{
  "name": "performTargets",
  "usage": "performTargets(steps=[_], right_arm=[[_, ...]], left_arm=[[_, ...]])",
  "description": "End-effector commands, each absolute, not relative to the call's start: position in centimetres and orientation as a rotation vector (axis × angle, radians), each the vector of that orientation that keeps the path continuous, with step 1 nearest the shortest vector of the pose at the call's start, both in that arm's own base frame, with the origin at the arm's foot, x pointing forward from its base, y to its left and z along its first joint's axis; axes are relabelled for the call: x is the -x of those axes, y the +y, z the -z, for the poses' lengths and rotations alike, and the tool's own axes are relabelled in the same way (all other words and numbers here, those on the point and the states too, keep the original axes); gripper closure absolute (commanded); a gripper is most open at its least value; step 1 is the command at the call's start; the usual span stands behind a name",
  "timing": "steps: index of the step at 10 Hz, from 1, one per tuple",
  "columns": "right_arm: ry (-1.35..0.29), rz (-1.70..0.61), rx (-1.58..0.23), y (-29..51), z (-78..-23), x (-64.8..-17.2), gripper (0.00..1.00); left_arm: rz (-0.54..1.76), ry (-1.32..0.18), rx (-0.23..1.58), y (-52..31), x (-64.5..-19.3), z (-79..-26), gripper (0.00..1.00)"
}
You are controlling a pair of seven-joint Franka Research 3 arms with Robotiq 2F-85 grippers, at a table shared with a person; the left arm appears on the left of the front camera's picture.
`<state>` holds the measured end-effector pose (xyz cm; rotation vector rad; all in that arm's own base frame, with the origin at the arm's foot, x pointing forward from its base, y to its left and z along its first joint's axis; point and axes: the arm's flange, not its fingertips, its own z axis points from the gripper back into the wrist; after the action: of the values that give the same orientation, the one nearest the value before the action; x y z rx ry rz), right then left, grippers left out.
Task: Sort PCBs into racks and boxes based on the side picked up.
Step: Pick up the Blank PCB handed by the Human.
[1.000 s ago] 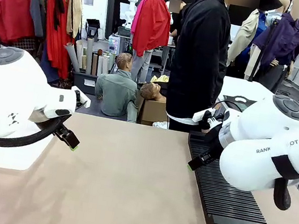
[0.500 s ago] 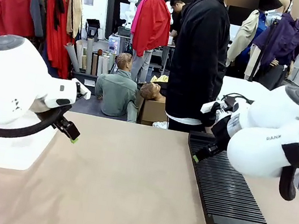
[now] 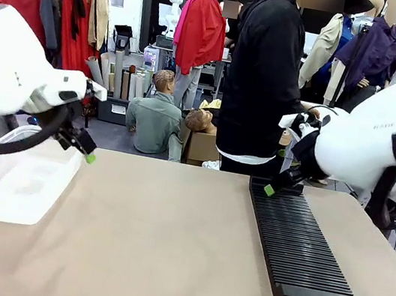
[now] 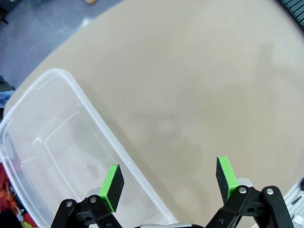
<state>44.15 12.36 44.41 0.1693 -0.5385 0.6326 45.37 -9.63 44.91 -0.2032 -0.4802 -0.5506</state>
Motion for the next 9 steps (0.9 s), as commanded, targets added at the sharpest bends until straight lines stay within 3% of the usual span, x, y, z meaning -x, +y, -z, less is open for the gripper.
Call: performTargets(steps=[1,5,9], right_arm=[[-0.514,-0.643,-0.236,9.9,-46.0,-46.7,0.00],[-0.477,-0.602,-0.389,4.9,-48.4,-49.3,0.00],[-0.544,-0.468,-0.572,-2.5,-50.1,-49.0,0.00]], left_arm=[[0.524,-0.485,0.315,-7.0,-46.7,-47.0,0.00],[0.454,-0.477,0.465,-2.3,-47.0,-51.1,0.00],[0.367,-0.484,0.645,3.7,-45.2,-53.3,0.00]])
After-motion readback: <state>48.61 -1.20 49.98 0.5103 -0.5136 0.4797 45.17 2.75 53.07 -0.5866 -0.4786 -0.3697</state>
